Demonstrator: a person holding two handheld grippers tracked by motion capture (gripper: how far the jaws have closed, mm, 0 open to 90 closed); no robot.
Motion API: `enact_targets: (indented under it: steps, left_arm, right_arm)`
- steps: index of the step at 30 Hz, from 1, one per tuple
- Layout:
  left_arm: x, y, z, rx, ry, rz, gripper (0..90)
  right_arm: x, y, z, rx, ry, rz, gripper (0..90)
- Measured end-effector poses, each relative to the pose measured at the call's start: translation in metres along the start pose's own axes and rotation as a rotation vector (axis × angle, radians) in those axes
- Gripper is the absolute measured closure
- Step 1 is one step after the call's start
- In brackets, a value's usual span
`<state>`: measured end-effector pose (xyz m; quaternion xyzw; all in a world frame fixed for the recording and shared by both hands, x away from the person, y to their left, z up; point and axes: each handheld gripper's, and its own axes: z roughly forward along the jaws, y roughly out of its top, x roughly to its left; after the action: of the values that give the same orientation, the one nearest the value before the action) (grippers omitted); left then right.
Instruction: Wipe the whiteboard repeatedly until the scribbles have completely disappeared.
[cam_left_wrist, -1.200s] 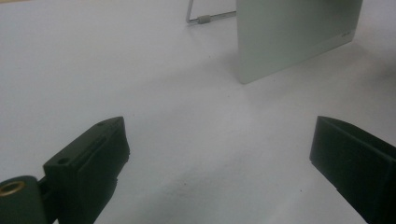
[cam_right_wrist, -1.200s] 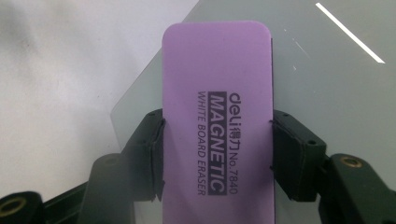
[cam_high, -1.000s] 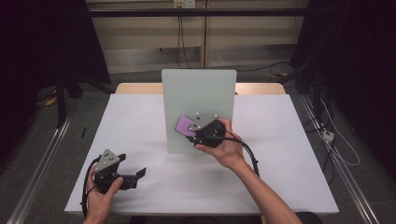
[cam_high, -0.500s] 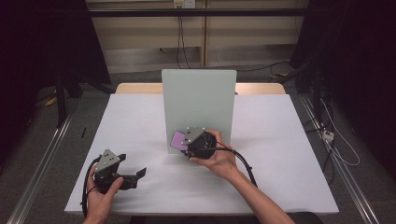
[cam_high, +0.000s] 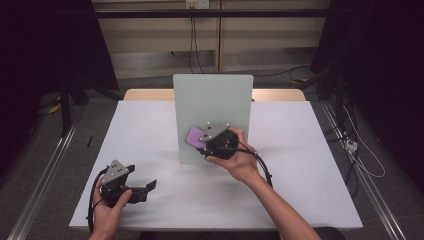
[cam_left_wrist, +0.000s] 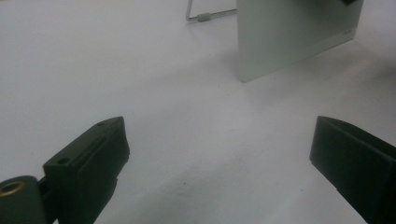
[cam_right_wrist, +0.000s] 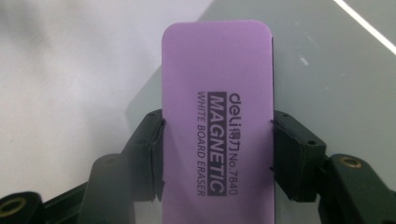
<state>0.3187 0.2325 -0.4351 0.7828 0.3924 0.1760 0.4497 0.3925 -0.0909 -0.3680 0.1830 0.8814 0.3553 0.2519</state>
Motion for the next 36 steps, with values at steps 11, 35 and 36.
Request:
enact_targets:
  steps: [11, 35, 36]
  left_arm:
    - [0.0, 0.0, 0.0, -0.002, -0.002, 0.0, 4.4]
    - [0.002, -0.001, 0.0, 0.002, -0.007, -0.01, 4.4]
    - [0.002, -0.001, 0.001, 0.004, -0.007, -0.007, 4.4]
  right_arm:
    - [-0.061, 0.015, -0.066, -0.08, -0.197, 0.075, 41.8]
    - [-0.011, -0.015, -0.013, -0.02, 0.005, 0.064, 41.8]
    - [-0.008, -0.018, -0.01, -0.013, 0.021, 0.067, 41.8]
